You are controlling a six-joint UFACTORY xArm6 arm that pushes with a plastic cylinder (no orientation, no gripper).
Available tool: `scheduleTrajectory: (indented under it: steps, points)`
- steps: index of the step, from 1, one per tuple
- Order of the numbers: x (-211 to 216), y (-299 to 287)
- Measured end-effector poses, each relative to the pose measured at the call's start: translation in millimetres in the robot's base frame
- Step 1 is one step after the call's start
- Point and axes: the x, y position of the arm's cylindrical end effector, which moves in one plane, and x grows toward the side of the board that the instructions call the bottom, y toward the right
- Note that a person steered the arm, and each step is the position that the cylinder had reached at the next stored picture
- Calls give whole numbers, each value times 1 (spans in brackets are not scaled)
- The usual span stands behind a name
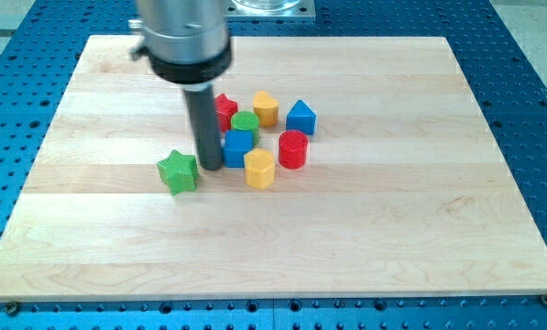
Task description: Move the green star to the left of the hexagon
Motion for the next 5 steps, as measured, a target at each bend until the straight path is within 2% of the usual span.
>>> scheduleTrajectory:
  steps: [2, 4, 5]
  points:
    - [11, -1]
    - [6, -70]
    - [7, -81]
